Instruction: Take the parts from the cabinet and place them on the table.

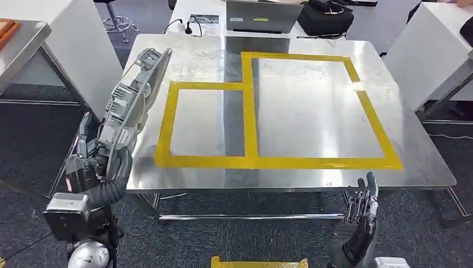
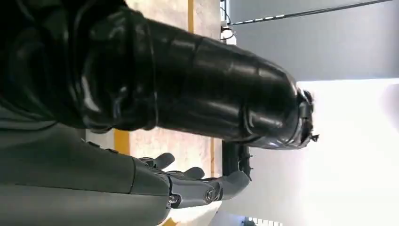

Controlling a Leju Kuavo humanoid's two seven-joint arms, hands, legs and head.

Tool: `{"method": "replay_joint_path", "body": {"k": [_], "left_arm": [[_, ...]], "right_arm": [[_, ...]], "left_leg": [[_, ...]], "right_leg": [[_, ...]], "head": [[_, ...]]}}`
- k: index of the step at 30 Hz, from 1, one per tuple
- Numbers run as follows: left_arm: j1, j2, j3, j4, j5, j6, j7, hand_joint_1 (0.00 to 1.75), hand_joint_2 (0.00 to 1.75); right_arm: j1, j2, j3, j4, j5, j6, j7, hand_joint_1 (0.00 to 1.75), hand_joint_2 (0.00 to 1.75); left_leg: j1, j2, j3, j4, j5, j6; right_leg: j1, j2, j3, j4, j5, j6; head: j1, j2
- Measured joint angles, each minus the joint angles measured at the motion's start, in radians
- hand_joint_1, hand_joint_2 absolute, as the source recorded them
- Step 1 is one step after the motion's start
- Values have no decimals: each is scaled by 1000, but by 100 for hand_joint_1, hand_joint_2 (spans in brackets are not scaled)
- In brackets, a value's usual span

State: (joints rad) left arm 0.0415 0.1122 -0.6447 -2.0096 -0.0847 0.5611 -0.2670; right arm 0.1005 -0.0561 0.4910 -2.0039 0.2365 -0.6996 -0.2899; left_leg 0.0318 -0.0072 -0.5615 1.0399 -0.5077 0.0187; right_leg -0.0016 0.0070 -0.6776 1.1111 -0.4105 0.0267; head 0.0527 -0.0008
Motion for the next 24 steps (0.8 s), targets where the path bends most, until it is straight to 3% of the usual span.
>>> {"method": "replay_joint_path", "body": {"k": [1, 2, 3, 5, 6, 7, 8, 10, 11, 12, 13, 15, 17, 18, 20, 21, 23, 24], "left_arm": [[0, 0, 0, 0, 0, 0, 0, 175, 175], [-2, 0, 0, 0, 0, 0, 0, 175, 175], [-2, 0, 1, 0, 0, 0, 0, 175, 175], [-1, 0, 1, 0, -1, 2, 4, 175, 175], [-1, -1, 1, -3, -2, 1, 6, 175, 175], [2, 0, 2, 0, -2, 0, 11, 175, 175], [0, 1, 2, 0, -3, -1, 14, 175, 175], [-1, 2, 1, 0, -5, -1, 15, 175, 175], [0, 3, 2, 0, -5, -1, 15, 175, 175], [0, 3, 3, 0, -5, 0, 16, 175, 175], [1, 3, 3, 2, -5, 1, 18, 175, 175], [6, 4, 3, 2, -5, 1, 20, 175, 175], [4, 4, 2, 6, -5, -1, 19, 175, 175], [2, 4, 1, 0, -6, -1, 17, 175, 175], [5, 4, 3, 0, -7, -1, 17, 175, 175], [5, 3, 3, -1, -7, 0, 18, 175, 175], [10, 2, 5, 0, -7, 0, 21, 175, 175], [10, 2, 4, 2, -8, 0, 21, 175, 175]], "right_arm": [[-1, 0, 0, 0, 1, 0, 0, 0, 0], [0, 0, 0, 0, 1, 0, 0, 0, 0], [-1, 0, 0, -1, 3, 0, 0, 0, 0], [1, 0, 0, -1, 3, 0, 0, 0, 0], [1, 0, 0, -5, 3, 0, 0, 0, 0], [6, 0, -1, -6, 4, 0, 0, 0, 0], [4, 1, -1, -6, 4, 0, 0, 0, 0], [2, 2, -1, -3, 2, 0, 4, 0, 0], [5, 2, -2, -2, 2, 0, 3, 0, 0], [6, 2, -2, -1, 2, 0, 3, 0, 0], [7, 2, -2, 0, 1, 0, 3, 0, 0], [7, 2, -2, 1, 1, 0, 3, 0, 0], [4, 2, -2, 3, 0, 0, 2, 0, 0], [4, 2, -2, 2, 0, 0, 2, 0, 0], [5, 2, -2, 1, 0, 0, 2, 0, 0], [0, 2, -2, 0, 0, 0, 2, 0, 0], [-3, 2, -2, -1, 2, 0, 1, 0, 0], [-6, 1, -2, 0, 2, 0, 2, 0, 0]], "left_leg": [[3, 1, -1, -7, -6, -2], [-1, 1, 11, -12, -11, -9], [4, 1, 12, -15, -14, -16], [6, 5, 21, -30, -18, -27], [2, 8, 40, -44, -24, -36], [4, 8, 32, -21, -17, -34], [2, 7, 5, 35, -26, -34], [2, 7, -116, 203, -53, -37], [1, 7, -169, 254, -46, -38], [1, 7, -203, 265, -21, -38], [1, 7, -215, 230, 35, -38], [1, 9, -179, 48, 194, -39], [-12, 8, -150, 56, 168, -40], [-10, 6, -119, 10, 121, -34], [-12, 0, -109, 3, 82, -12], [-5, -3, -88, -8, 74, -3], [0, 1, -32, -40, 60, 1], [0, -2, -2, -56, 51, 2]], "right_leg": [[5, -1, 30, -53, -1, -11], [13, -5, 39, -68, -20, -19], [18, -7, 57, -92, -38, -27], [21, -8, 68, -95, -49, -35], [17, -3, 94, -122, -50, -39], [11, -1, 128, -147, -43, -37], [8, -3, 151, -158, -52, -45], [8, -2, 183, -160, -76, -48], [9, -2, 200, -160, -91, -47], [9, -1, 221, -160, -109, -46], [8, 2, 246, -160, -129, -44], [5, 6, 306, -160, -175, -34], [7, 5, 315, -173, -207, -16], [5, 4, 323, -176, -213, -9], [5, 3, 351, -183, -206, 1], [7, 5, 334, -135, -176, 4], [7, 1, 231, 38, -118, 7], [6, 1, 183, 105, -133, 7]], "head": [[0, 0], [-3, 0], [6, 0], [7, 0], [5, 0], [0, 0], [-8, 0], [-22, 0], [-29, 0], [-32, 0], [-36, 0], [-47, 0], [-43, -1], [-54, 0], [-46, 0], [-50, 0], [-39, 0], [-30, 0]]}}
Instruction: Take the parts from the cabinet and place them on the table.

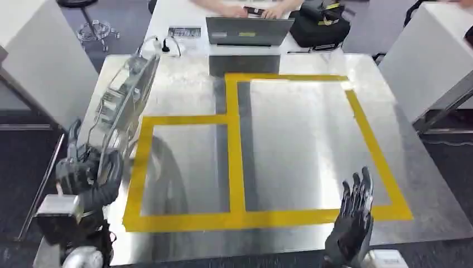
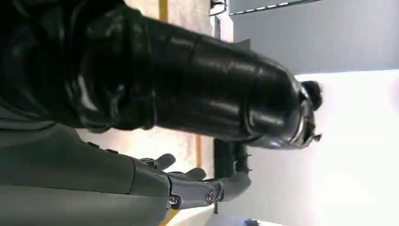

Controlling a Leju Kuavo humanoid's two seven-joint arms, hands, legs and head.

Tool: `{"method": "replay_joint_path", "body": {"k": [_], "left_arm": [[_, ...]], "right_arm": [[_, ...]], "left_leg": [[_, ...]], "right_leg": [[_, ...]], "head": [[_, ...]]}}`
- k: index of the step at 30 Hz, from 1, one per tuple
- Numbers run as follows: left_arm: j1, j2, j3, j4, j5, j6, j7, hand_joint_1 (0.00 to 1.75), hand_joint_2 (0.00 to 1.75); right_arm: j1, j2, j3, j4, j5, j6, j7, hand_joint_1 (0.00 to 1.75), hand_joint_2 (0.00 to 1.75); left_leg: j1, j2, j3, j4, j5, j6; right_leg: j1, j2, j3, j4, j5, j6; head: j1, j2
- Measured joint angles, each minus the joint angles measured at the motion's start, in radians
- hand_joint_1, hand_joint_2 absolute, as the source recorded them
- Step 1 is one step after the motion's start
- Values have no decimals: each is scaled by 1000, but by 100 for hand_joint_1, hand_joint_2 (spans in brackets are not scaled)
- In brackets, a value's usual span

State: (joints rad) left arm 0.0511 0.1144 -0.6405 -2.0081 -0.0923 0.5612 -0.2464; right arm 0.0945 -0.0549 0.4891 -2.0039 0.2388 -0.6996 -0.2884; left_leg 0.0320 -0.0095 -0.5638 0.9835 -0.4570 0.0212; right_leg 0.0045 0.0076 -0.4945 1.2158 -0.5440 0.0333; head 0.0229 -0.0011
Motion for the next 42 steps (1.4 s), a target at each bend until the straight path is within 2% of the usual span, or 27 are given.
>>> {"method": "replay_joint_path", "body": {"k": [3, 4, 5, 6, 7, 8, 9, 10, 11, 14, 15, 16, 18, 19, 22, 24, 27, 28, 29, 30, 32, 34, 36, 38, 39, 40, 42], "left_arm": [[-1, 0, 0, 3, -1, -1, -2, 175, 175], [-1, 0, 0, 3, -1, 0, -2, 175, 175], [0, 0, 1, 4, -1, 0, -2, 175, 175], [0, 0, 1, 5, -1, 0, -2, 175, 175], [0, 0, 1, 6, -1, 0, -2, 175, 175], [-3, 1, 1, 8, -2, -1, -3, 175, 175], [-3, 2, 0, 11, -2, -2, -3, 175, 175], [-3, 2, 0, 14, -3, -2, -5, 175, 175], [-1, 2, -1, 18, -3, -3, -2, 175, 175], [1, 2, 0, 17, -3, -2, -2, 175, 175], [-3, 1, -2, 17, -4, -2, -5, 175, 175], [-7, 2, -2, 17, -4, -2, -5, 175, 175], [-7, 2, -2, 17, -4, -1, -5, 175, 175], [-5, 2, -2, 17, -3, -1, -5, 175, 175], [-6, 2, -2, 17, 6, -5, -3, 175, 175], [-10, 1, -3, 18, 12, -8, -5, 175, 175], [-7, 2, -2, 18, 13, -7, -5, 175, 175], [-8, 2, -2, 17, 13, -7, -6, 175, 175], [-9, 1, -1, 17, 13, -7, -6, 175, 175], [-10, 0, -1, 17, 13, -7, -8, 175, 175], [-8, 0, -1, 16, 11, -7, -8, 175, 175], [-5, 0, -1, 16, 11, -7, -8, 175, 175], [-5, 0, -1, 16, 11, -7, -8, 175, 175], [-6, -1, -1, 15, 10, -7, -8, 175, 175], [-8, -1, -1, 14, 5, -6, -8, 175, 175], [-11, -1, 0, 14, -4, -3, -8, 175, 175], [-10, -3, -1, 14, -35, 5, -3, 175, 175]], "right_arm": [[0, 0, 0, 8, 0, 0, 2, 0, 0], [0, 0, 0, 10, 0, 0, 2, 0, 0], [1, 0, 0, 10, 0, 0, 2, 0, 0], [1, 0, 0, 10, 0, 0, 2, 0, 0], [1, 0, 0, 11, 0, 0, 2, 0, 0], [2, 0, 0, 14, 0, 0, 2, 0, 0], [9, 0, 0, 18, -1, 0, 3, 0, 0], [13, 0, 0, 21, -2, 0, 5, 0, 0], [17, -2, -1, 22, -3, 0, 5, 0, 0], [-2, 0, -1, 23, -2, 0, 4, 0, 0], [-4, 0, -1, 23, -2, 0, 4, 0, 0], [-2, 0, -1, 24, -2, 0, 4, 0, 0], [6, 0, -1, 24, -2, 0, 4, 0, 0], [5, 0, -1, 24, -2, 0, 4, 0, 0], [3, 0, -1, 24, -2, 0, 4, 0, 0], [3, 0, -1, 25, -2, 0, 3, 0, 0], [5, 0, -1, 24, -3, 0, 1, 0, 0], [6, 0, -2, 24, -3, 0, 0, 0, 0], [7, 0, -2, 24, -3, 0, 0, 0, 0], [7, 0, -3, 24, -2, 0, -2, 0, 0], [7, 0, -3, 24, -2, 0, -2, 0, 0], [8, 0, -3, 24, -2, 0, -2, 0, 0], [8, 0, -4, 24, -2, 0, -3, 0, 0], [7, 0, -5, 23, -2, 0, -4, 0, 0], [6, 0, -5, 23, -2, 0, -4, 0, 0], [7, 0, -5, 21, -1, 0, -6, 0, 0], [7, 0, -5, 17, 0, 0, -6, 0, 0]], "left_leg": [[-1, -9, 90, -50, -29, -2], [-3, -12, 120, -62, -41, -4], [-6, -15, 147, -72, -54, -5], [-10, -17, 174, -78, -70, -5], [-14, -17, 199, -83, -88, -4], [-13, -18, 192, -82, -105, -4], [-19, -32, 227, -67, -124, -11], [-25, -36, 214, -69, -149, -17], [-27, -36, 253, -38, -152, -16], [-24, -8, 129, 167, -88, -24], [-24, -2, 77, 230, -109, -25], [-24, 0, 35, 271, -159, -27], [-23, 0, -23, 312, -237, -32], [-23, 0, -29, 296, -229, -33], [-17, 0, 32, 91, -79, -32], [-20, -2, 32, 45, -117, -21], [-22, -3, 24, 53, -77, 2], [-11, 2, 17, 51, -68, 8], [-11, 1, 25, 51, -62, 11], [-11, 2, 17, 51, -54, 14], [-13, 4, 2, 53, -43, 15], [-14, 9, -10, 55, -38, 15], [-18, 10, -14, 56, -35, 14], [-22, 10, -14, 53, -34, 14], [-19, 12, -17, 49, -30, 9], [-14, 13, -18, 45, -26, 3], [-6, 15, -15, 33, -17, -11]], "right_leg": [[-2, -1, -121, 47, -161, 6], [-2, -1, -149, 20, -199, 4], [-1, -1, -168, -24, -195, 0], [0, 0, -183, -83, -137, -8], [5, 2, -197, -164, 10, -25], [11, 6, -190, -243, 196, -42], [24, 15, -224, -264, 234, -44], [22, 22, -196, -213, 200, -52], [15, 26, -187, -217, 208, -48], [15, 21, -152, -228, 194, -63], [17, 21, -154, -229, 188, -71], [18, 21, -155, -228, 185, -75], [20, 22, -158, -224, 178, -77], [20, 24, -158, -219, 175, -75], [18, 27, -158, -197, 162, -66], [22, 27, -168, -179, 164, -53], [21, 27, -176, -182, 173, -40], [19, 29, -182, -175, 170, -35], [20, 20, -206, -155, 135, -24], [13, 11, -223, -97, 82, -14], [1, 1, -270, 68, -4, -1], [-1, 0, -276, 135, -17, 3], [1, 0, -203, 25, 39, -9], [15, 2, -106, -156, 78, -46], [15, -2, -85, -180, 56, -60], [26, -8, -72, -188, 70, -61], [34, -8, -80, -208, 76, -72]], "head": [[8, 0], [13, 0], [16, 0], [21, 0], [27, 0], [31, 0], [22, 0], [27, 0], [25, 0], [13, 0], [5, 0], [-2, 0], [-9, 0], [-11, 0], [-24, 0], [-28, 0], [-20, 0], [-24, 0], [-23, 0], [-6, 0], [5, 0], [10, 0], [19, 0], [27, 0], [21, 0], [11, 0], [30, 0]]}}
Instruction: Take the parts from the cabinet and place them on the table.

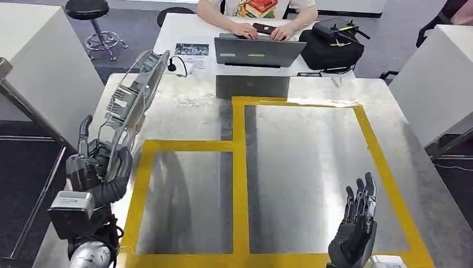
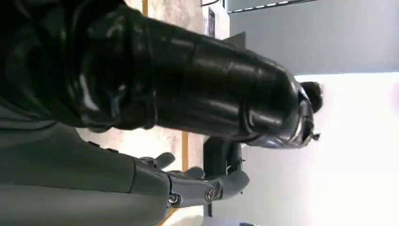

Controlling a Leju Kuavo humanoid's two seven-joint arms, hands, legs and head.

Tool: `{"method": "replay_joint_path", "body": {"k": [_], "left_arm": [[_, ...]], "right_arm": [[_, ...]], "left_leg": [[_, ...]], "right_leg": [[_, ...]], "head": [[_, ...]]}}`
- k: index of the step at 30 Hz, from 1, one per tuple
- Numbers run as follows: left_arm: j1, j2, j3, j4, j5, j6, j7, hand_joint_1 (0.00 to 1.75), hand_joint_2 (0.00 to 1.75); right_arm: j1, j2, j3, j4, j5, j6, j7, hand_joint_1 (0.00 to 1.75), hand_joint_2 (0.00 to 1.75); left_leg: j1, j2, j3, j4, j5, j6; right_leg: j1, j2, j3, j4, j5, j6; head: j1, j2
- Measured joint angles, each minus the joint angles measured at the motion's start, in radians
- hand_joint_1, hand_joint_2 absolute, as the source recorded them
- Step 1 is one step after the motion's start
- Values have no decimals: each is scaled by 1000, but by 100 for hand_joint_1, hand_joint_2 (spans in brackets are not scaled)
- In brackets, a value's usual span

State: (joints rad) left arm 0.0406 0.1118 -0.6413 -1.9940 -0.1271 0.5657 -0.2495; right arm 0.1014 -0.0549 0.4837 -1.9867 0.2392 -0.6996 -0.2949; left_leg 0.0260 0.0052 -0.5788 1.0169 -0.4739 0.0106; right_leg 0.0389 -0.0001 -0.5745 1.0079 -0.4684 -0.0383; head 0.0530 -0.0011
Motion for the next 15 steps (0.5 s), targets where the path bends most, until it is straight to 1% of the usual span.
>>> {"method": "replay_joint_path", "body": {"k": [1, 2, 3, 4, 5, 6, 7, 8, 9, 10, 11, 12, 13, 14, 15], "left_arm": [[0, -1, 0, 0, -16, 2, 4, 169, 175], [1, -1, 0, 1, -28, 5, 7, 168, 175], [-2, 0, -1, 0, -37, 8, 10, 162, 175], [-4, -1, -2, 0, -40, 9, 13, 162, 175], [-3, 0, -2, 0, -40, 8, 14, 166, 175], [-3, 0, -2, 0, -40, 8, 15, 168, 175], [-2, 0, -2, 1, -36, 8, 16, 164, 175], [-1, 0, -2, 1, -32, 8, 18, 169, 175], [-1, 0, -3, 1, -30, 8, 18, 166, 175], [-1, 0, -2, 1, -27, 8, 18, 169, 175], [-3, 0, -3, 1, -26, 7, 17, 169, 175], [-5, 0, -4, 1, -26, 5, 17, 171, 175], [-4, 0, -4, 0, -28, 3, 17, 171, 175], [-8, -1, -4, 0, -35, -2, 22, 169, 175], [-8, -1, -3, 1, -46, -7, 38, 175, 175]], "right_arm": [[0, 0, -1, -3, 0, 0, 0, 0, 0], [2, 2, -1, -3, 0, 0, -1, 0, 0], [1, 2, -2, -3, 0, 0, -2, 0, 0], [1, 3, -3, -3, -1, 0, -2, 0, 0], [3, 3, -3, -3, -3, 0, -2, 0, 0], [6, 3, -3, -3, -3, 0, -3, 0, 0], [6, 3, -4, -2, -5, 0, -4, 0, 0], [6, 3, -4, -2, -6, 0, -4, 0, 0], [7, 3, -4, -2, -6, 0, -4, 0, 0], [7, 3, -4, -2, -7, 0, -4, 0, 0], [7, 3, -4, -2, -7, 0, -4, 0, 0], [8, 3, -5, -2, -7, 0, -5, 0, 0], [9, 3, -5, -2, -7, 0, -5, 0, 0], [10, 3, -6, -3, -8, 0, -8, 0, 0], [11, 3, -6, -3, -12, 0, -10, 0, 0]], "left_leg": [[-6, 0, 10, -14, 6, -7], [-7, 2, -2, 4, -10, -3], [-9, -2, -23, 48, -44, -8], [-9, -5, -56, 118, -83, -14], [-6, -5, -88, 190, -112, -17], [-2, -5, -116, 249, -128, -23], [1, -5, -128, 271, -122, -26], [5, -4, -117, 245, -93, -32], [11, -3, -85, 181, -53, -38], [19, -1, -38, 92, -15, -46], [27, 3, -2, 20, -13, -57], [17, -10, 17, 39, -16, -51], [21, -16, -8, 54, -9, -41], [22, -17, 2, 39, -37, -30], [19, -18, -3, 45, -35, -21]], "right_leg": [[-2, 0, 18, -30, 12, -8], [-16, -7, 44, -66, 30, -1], [-19, -3, 49, -79, 38, -5], [-22, -4, 45, -79, 45, -7], [-23, -5, 41, -76, 46, -5], [-23, -5, 37, -74, 45, -3], [-25, -4, 33, -67, 44, -2], [-30, -3, 27, -59, 41, 4], [-35, -1, 21, -48, 36, 11], [-41, 0, 13, -32, 30, 21], [-42, 0, 4, -12, 21, 33], [-39, 3, -25, 2, 14, 43], [-36, 5, -29, 17, 6, 49], [-36, 5, -35, 31, 1, 55], [-38, 6, -37, 28, 2, 57]], "head": [[3, 0], [4, 0], [-6, 0], [-13, 0], [-21, 0], [-27, 0], [-29, 0], [-33, 0], [-37, 0], [-40, 0], [-45, 0], [-57, 0], [-57, 0], [-55, 0], [-41, 0]]}}
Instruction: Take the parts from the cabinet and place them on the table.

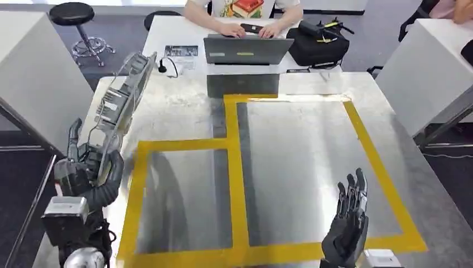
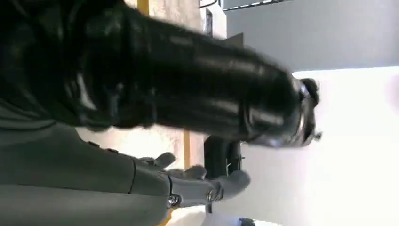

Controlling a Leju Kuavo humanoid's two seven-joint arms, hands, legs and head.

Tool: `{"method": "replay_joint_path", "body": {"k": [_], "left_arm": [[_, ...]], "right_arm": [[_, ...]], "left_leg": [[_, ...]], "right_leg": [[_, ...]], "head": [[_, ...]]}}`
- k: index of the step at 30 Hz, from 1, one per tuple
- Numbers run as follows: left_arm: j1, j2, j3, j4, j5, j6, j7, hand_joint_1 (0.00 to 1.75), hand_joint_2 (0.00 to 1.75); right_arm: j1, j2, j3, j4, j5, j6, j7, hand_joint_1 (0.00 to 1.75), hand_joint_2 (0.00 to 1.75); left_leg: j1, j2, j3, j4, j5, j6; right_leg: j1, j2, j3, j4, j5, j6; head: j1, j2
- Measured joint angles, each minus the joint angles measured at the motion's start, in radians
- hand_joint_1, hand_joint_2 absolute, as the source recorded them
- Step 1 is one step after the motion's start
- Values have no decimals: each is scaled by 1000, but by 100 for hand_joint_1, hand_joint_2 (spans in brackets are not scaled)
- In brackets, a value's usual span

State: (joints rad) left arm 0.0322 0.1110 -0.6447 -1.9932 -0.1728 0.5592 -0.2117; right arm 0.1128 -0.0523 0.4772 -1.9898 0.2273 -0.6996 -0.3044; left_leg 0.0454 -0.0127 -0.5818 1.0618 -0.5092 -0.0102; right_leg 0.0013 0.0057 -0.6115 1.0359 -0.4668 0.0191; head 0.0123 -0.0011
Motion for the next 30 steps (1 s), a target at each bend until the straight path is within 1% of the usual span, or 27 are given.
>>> {"method": "replay_joint_path", "body": {"k": [1, 2, 3, 4, 5, 6, 7, 8, 9, 11, 12, 13, 14, 15, 16, 17, 18, 20, 21, 22, 23, 24, 26, 27, 28, 29, 30], "left_arm": [[-2, -1, 0, 1, -10, -5, 15, 175, 175], [-7, -2, 0, 2, -20, -10, 30, 175, 175], [-13, -2, 1, 5, -29, -15, 45, 175, 175], [-20, -2, 1, 7, -38, -23, 60, 175, 175], [-30, -2, 3, 11, -59, -35, 86, 175, 175], [-45, -2, 6, 16, -84, -54, 122, 175, 175], [-63, -2, 7, 22, -107, -71, 161, 175, 175], [-81, -2, 8, 29, -133, -90, 198, 175, 175], [-99, -2, 9, 35, -151, -103, 223, 175, 175], [-128, -2, 14, 46, -163, -113, 251, 175, 175], [-135, -2, 18, 52, -166, -114, 255, 175, 175], [-145, -2, 21, 56, -168, -115, 256, 175, 175], [-153, -2, 24, 61, -168, -115, 257, 175, 175], [-159, -2, 24, 67, -174, -116, 262, 175, 175], [-165, -2, 24, 72, -192, -120, 279, 175, 175], [-173, -1, 26, 77, -215, -127, 301, 175, 175], [-188, 1, 27, 85, -244, -138, 326, 175, 175], [-239, 3, 27, 114, -342, -178, 401, 175, 175], [-259, 4, 28, 128, -376, -195, 423, 175, 175], [-280, 5, 28, 151, -417, -219, 449, 175, 175], [-308, 4, 28, 181, -457, -252, 474, 175, 175], [-337, 4, 27, 208, -486, -282, 493, 175, 175], [-381, 0, 26, 261, -529, -332, 519, 175, 175], [-403, -7, 22, 291, -545, -352, 527, 175, 175], [-427, -18, 18, 314, -556, -370, 534, 175, 175], [-450, -26, 16, 341, -565, -384, 538, 175, 175], [-477, -32, 14, 368, -573, -397, 544, 175, 175]], "right_arm": [[0, 0, 0, 0, -5, 0, 0, 0, 0], [-1, 0, 0, 0, -8, 0, -1, 0, 0], [-3, 0, 0, 0, -12, 0, -2, 0, 0], [-4, 0, 0, 1, -15, 0, -3, 0, 0], [-5, 0, 0, 2, -22, 0, -3, 0, 0], [-9, -1, 0, 4, -28, 0, -3, 0, 0], [-14, -2, 1, 6, -35, 0, -3, 0, 0], [-21, -3, 2, 10, -44, 0, -3, 0, 0], [-30, -3, 4, 12, -50, 0, -3, 0, 0], [-44, -3, 9, 13, -56, 0, -3, 0, 0], [-50, -3, 10, 14, -57, 0, -3, 0, 0], [-51, -3, 12, 16, -58, 0, -3, 0, 0], [-53, -3, 13, 18, -58, 0, -4, 0, 0], [-54, -5, 15, 19, -59, 0, -3, 0, 0], [-55, -6, 15, 20, -61, 0, -3, 0, 0], [-60, -6, 18, 21, -67, 0, -3, 0, 0], [-70, -6, 22, 23, -71, 0, -4, 0, 0], [-93, -7, 38, 32, -89, 2, -4, 0, 0], [-97, -7, 45, 38, -95, 3, -4, 0, 0], [-103, -8, 51, 45, -100, 6, -4, 0, 0], [-112, -9, 57, 53, -107, 10, -4, 0, 0], [-124, -10, 65, 61, -114, 16, -4, 0, 0], [-145, -10, 76, 69, -122, 28, -5, 0, 0], [-152, -10, 80, 73, -127, 34, -8, 0, 0], [-162, -10, 84, 76, -132, 38, -9, 0, 0], [-169, -10, 88, 78, -135, 45, -13, 0, 0], [-174, -10, 92, 81, -139, 50, -16, 0, 0]], "left_leg": [[5, 0, -3, -4, 3, 9], [5, 1, -5, -5, 5, 13], [5, 1, -8, -6, 9, 18], [4, 1, -10, -7, 12, 21], [2, 1, -13, -7, 13, 23], [0, 1, -15, -7, 14, 24], [-3, 1, -16, -7, 15, 24], [-7, 0, -16, -7, 15, 25], [-12, 0, -15, -7, 15, 25], [-19, -1, -8, -11, 15, 25], [-15, 2, -7, -18, 17, 23], [-15, 2, -8, -23, 23, 15], [-7, 3, -11, -26, 28, 9], [-5, 4, -11, -31, 30, 6], [-7, 3, -4, -43, 35, -1], [-11, 8, -12, -40, 25, -1], [-15, 11, -20, -22, 14, -2], [-14, 10, -92, 116, -44, -5], [-14, 10, -129, 183, -62, -8], [-15, 10, -158, 226, -62, -12], [-14, 11, -162, 223, -45, -14], [-11, 11, -145, 176, -5, -16], [-6, 14, -65, 5, 82, -19], [-11, 14, -55, -9, 45, -18], [-10, 9, -44, -22, 51, -8], [-11, 8, -53, -15, 53, -1], [-14, 7, -57, -14, 55, 3]], "right_leg": [[-1, 0, -3, 3, -1, 1], [-4, 1, -6, 15, -9, 6], [-5, -1, -24, 54, -43, 12], [-9, -1, -51, 120, -83, 17], [-10, -1, -84, 196, -121, 21], [-10, -2, -115, 268, -148, 22], [-10, -1, -130, 302, -151, 19], [-8, -1, -122, 284, -131, 14], [-3, -1, -93, 223, -91, 3], [12, 0, -10, 39, -2, -32], [15, -2, 7, 6, -8, -47], [23, -3, 19, 2, 7, -51], [29, -2, 18, -7, 8, -55], [32, -2, 18, -9, 10, -57], [34, -2, 23, -25, 17, -64], [14, -7, 47, -70, 32, -62], [18, -11, 60, -83, 37, -59], [19, -11, 59, -86, 39, -62], [20, -11, 58, -84, 36, -61], [20, -11, 57, -81, 33, -59], [19, -11, 57, -76, 30, -57], [16, -9, 56, -68, 26, -53], [10, -5, 48, -37, 9, -40], [12, -5, 36, -28, 2, -33], [18, -5, 22, -6, -4, -25], [17, -4, 15, -9, 1, -22], [17, -5, 13, -10, 4, -19]], "head": [[0, 0], [0, 0], [11, 0], [23, 0], [28, 0], [33, 0], [38, 0], [43, 0], [47, 0], [55, 0], [50, 0], [39, 0], [46, 0], [51, 0], [54, 0], [55, 0], [47, 0], [29, 0], [24, 0], [21, 0], [16, 0], [11, 0], [1, 0], [-5, 0], [-11, 0], [-1, 0], [3, 0]]}}
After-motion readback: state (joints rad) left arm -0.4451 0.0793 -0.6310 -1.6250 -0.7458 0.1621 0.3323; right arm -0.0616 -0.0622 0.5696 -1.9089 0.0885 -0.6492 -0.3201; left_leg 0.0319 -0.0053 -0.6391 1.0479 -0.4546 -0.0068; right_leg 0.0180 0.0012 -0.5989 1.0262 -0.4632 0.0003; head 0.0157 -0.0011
